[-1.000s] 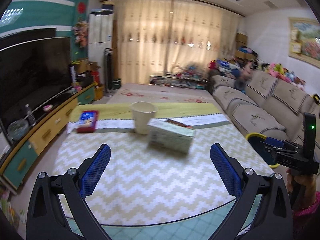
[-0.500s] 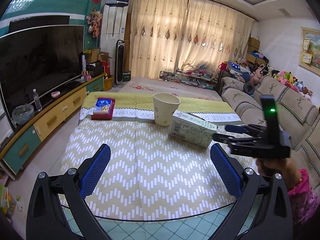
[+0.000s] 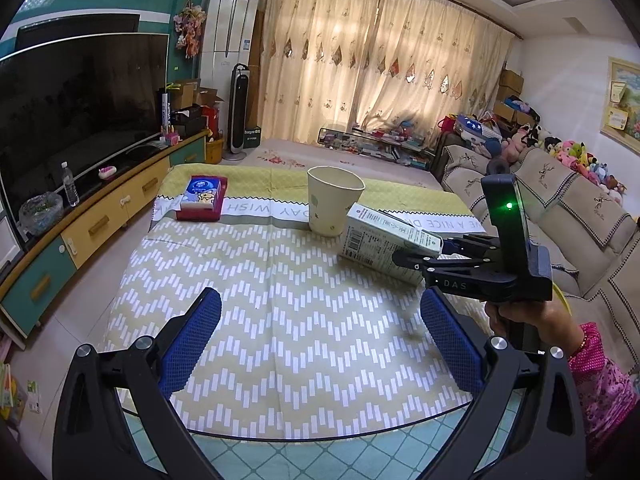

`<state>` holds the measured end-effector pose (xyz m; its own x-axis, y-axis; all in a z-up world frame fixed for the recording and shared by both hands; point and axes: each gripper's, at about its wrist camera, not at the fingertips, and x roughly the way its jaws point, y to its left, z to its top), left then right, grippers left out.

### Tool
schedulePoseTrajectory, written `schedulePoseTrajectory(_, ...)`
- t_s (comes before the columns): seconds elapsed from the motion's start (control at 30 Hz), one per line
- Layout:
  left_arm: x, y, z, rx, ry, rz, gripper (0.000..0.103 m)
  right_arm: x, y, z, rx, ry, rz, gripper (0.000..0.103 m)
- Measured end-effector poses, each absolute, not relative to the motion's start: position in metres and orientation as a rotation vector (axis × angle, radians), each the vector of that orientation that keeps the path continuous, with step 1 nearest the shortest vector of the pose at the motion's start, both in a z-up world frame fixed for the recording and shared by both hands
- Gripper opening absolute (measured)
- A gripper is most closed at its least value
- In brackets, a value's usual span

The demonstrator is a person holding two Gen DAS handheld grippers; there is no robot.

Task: Collect trash
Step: 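Grasp the white tea box with the right gripper, then carry the tea box over the yellow-rimmed bin and open the right gripper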

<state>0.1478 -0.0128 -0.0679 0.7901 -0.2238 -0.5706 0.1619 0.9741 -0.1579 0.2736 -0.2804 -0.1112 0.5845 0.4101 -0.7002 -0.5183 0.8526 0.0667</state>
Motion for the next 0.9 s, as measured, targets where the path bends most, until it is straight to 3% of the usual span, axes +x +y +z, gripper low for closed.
schedulePoseTrajectory(0.13,0.149,-0.013,-0.07,-0.103,0.627,-0.209,0.098,0.261,-0.276,-0.104,-0.156,0.761,0.566,0.029)
schedulePoseTrajectory(0.5,0.146,-0.018,-0.072,-0.099,0.625,-0.218,0.098,0.186,-0.295,-0.068,-0.09,0.676,0.575,0.028)
schedulePoseTrajectory(0.9,0.143,-0.045,-0.069,-0.064,0.616,-0.279,0.098,0.109,-0.454,-0.056,0.067,0.619,0.157,0.029)
